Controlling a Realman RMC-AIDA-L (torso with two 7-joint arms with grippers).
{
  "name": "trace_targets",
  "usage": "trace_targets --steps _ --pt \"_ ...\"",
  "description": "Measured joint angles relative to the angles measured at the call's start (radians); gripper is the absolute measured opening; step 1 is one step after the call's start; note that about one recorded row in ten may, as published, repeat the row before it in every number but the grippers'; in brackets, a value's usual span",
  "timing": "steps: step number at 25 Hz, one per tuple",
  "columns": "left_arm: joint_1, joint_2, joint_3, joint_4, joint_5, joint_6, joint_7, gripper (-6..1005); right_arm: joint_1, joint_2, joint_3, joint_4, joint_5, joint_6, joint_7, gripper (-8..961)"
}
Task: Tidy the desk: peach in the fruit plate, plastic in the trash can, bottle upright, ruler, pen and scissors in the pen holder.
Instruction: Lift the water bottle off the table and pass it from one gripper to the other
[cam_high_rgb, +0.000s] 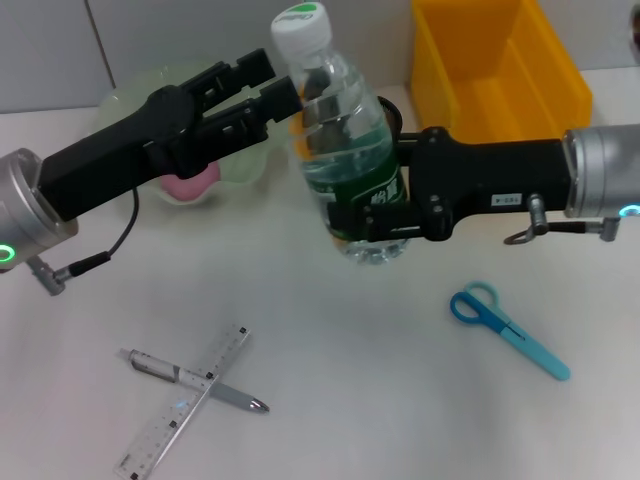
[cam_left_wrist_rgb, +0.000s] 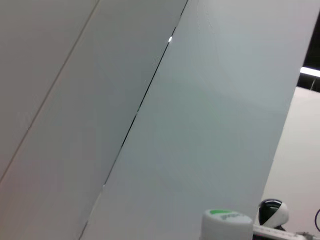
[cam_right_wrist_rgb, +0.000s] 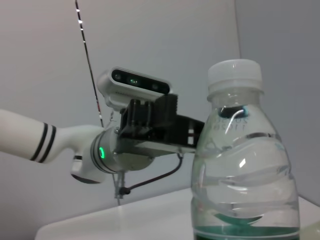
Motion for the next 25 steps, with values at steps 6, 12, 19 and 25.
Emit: trace_targets --steps 6,12,19,25 --pt "-0.033 0.000 0.003 -0.060 -0.025 0.008 0.072 864 0.021 0.000 -0.021 0.048 0.001 0.020 -0.010 693" --pt "-0.041 -0.001 0.011 -0.066 -0.026 0.004 0.097 863 0.030 0.001 -0.056 0.071 0.001 0.042 -0.011 693" --pt "-0.041 -0.001 0.016 -0.067 -0.020 -0.005 0.111 864 0.033 0.002 -0.061 0.074 0.002 0.048 -0.011 694" --pt "-0.042 0.001 0.032 -0.064 -0.019 -0.019 0.128 824 0.039 0.002 -0.061 0.074 0.002 0.048 -0.010 694"
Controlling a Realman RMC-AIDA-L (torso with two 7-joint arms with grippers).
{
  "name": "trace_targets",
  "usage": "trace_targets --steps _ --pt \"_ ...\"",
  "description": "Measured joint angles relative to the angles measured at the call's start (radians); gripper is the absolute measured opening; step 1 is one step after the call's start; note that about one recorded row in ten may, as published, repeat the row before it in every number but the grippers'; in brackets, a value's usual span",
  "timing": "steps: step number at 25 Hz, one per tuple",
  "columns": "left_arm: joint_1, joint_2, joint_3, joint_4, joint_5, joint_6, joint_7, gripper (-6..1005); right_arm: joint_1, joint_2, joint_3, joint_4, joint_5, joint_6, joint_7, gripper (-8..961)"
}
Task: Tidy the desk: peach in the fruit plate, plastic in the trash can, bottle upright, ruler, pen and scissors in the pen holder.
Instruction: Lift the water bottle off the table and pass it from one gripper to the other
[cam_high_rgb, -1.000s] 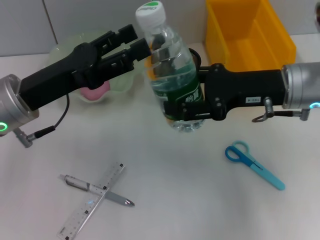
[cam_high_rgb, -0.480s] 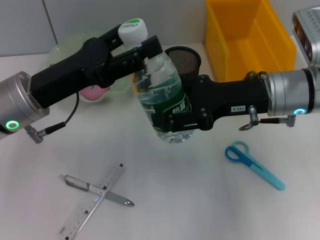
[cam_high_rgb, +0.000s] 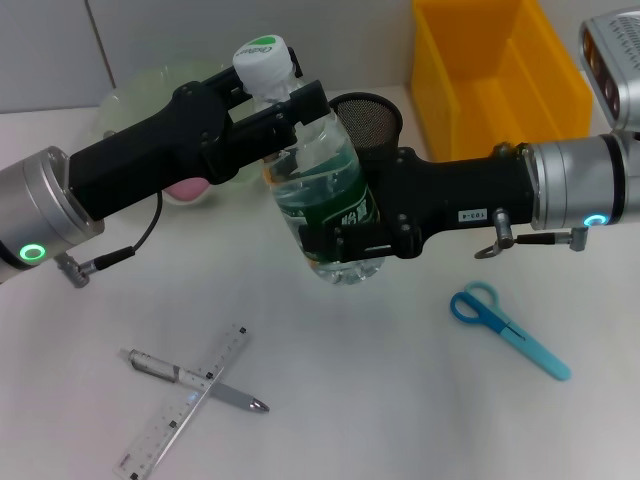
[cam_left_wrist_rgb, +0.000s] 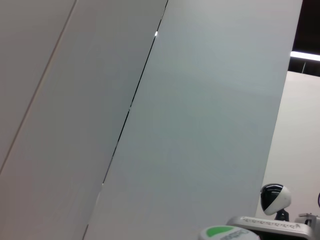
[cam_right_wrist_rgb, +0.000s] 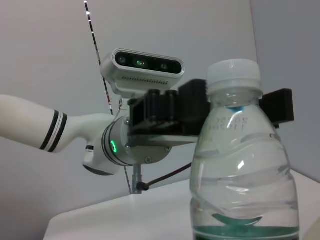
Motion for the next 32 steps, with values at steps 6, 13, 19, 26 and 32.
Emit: trace_targets --steps 6,13,19,26,32 --pt "0.001 0.001 0.003 0.003 -0.001 -0.010 0.002 608 0.000 0.000 -0.001 -0.002 0.000 0.000 0.000 695" --pt "0.001 0.001 0.004 0.005 -0.005 -0.009 0.002 576 0.000 -0.002 -0.001 -0.004 -0.004 0.002 0.001 696" --pt "0.004 0.001 0.001 0.005 -0.005 -0.009 0.002 554 -0.001 -0.002 -0.001 -0.005 -0.006 0.003 0.003 696" --pt "0.009 0.002 -0.003 0.005 -0.006 -0.009 0.003 527 -0.004 -0.002 -0.001 -0.008 -0.008 0.005 0.007 697" --pt "0.009 0.002 -0.004 0.005 -0.006 -0.009 0.004 504 -0.004 -0.002 -0.001 -0.007 -0.010 0.003 0.008 697"
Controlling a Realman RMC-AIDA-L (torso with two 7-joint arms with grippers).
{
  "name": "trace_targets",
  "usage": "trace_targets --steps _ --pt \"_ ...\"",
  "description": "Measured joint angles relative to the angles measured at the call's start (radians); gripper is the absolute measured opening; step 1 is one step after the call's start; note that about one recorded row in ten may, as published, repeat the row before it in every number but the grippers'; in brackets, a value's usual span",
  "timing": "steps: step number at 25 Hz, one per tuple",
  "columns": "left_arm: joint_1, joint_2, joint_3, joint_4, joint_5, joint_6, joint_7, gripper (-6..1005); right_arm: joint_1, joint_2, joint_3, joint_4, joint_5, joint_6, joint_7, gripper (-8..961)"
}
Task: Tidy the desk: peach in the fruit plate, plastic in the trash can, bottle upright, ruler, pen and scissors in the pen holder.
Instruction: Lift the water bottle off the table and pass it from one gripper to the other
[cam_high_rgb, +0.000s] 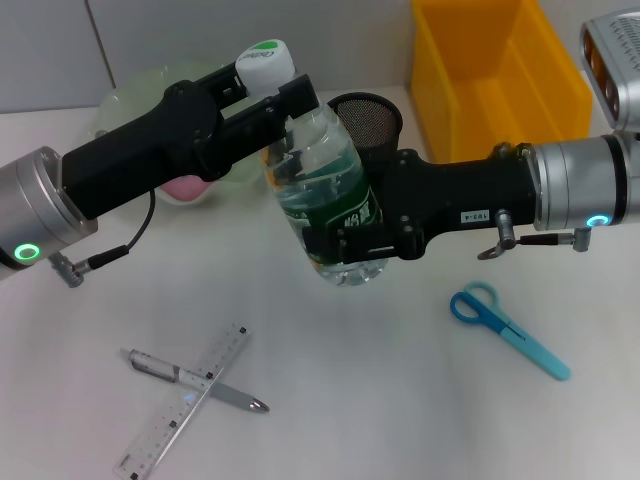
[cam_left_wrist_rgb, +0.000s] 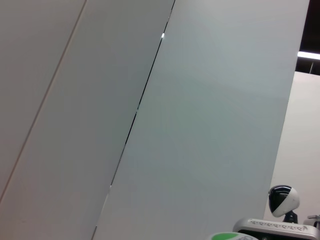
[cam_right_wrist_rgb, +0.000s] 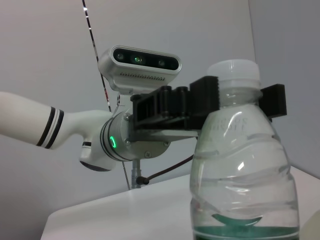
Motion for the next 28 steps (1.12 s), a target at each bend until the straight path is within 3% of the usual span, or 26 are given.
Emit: trace_targets --steps 15,28 --pt "0.001 0.001 -0.001 0.000 0.000 -0.019 -0.001 438 0.001 -0.002 -0.002 0.000 -0.004 -0.002 0.007 699" --pt "0.000 0.003 -0.002 0.006 -0.002 -0.025 -0.009 439 -0.004 -0.002 -0.055 -0.045 -0.013 0.005 0.016 700"
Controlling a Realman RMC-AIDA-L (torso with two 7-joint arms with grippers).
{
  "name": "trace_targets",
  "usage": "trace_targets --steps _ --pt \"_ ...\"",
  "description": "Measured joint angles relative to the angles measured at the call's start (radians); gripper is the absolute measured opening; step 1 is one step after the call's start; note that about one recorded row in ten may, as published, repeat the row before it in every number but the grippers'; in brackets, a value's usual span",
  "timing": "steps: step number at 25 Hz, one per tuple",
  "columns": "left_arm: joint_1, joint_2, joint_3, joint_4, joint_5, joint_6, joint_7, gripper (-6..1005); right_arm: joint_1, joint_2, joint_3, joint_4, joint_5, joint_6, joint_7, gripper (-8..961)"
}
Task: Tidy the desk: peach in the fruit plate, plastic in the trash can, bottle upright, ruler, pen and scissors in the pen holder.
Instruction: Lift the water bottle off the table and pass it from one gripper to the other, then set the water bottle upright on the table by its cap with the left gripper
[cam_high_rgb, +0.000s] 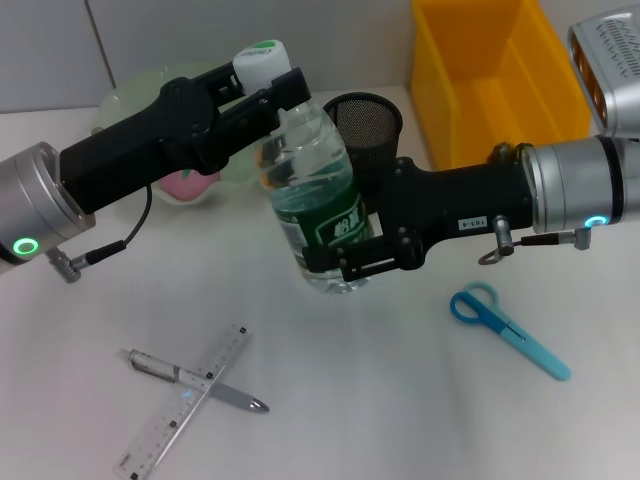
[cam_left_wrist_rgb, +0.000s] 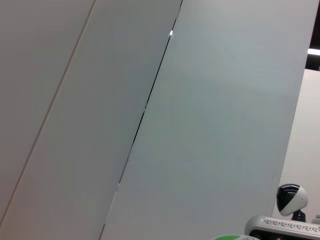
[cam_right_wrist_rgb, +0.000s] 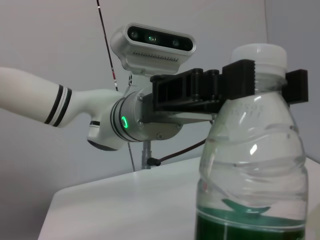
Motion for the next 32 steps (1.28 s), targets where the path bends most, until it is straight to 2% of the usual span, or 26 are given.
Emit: trace_targets --steps 2,8,32 --pt "0.000 0.000 0.000 0.001 -0.001 0.000 0.000 438 0.000 0.000 0.001 -0.006 0.000 0.003 0.005 700" --pt "0.000 0.000 0.000 0.003 -0.001 0.000 -0.001 438 -0.001 0.000 0.002 -0.022 0.000 0.012 0.016 802" --pt "0.002 0.001 0.001 0.004 -0.001 -0.045 0.000 439 -0.014 -0.006 -0.005 -0.115 -0.004 0.031 0.067 801"
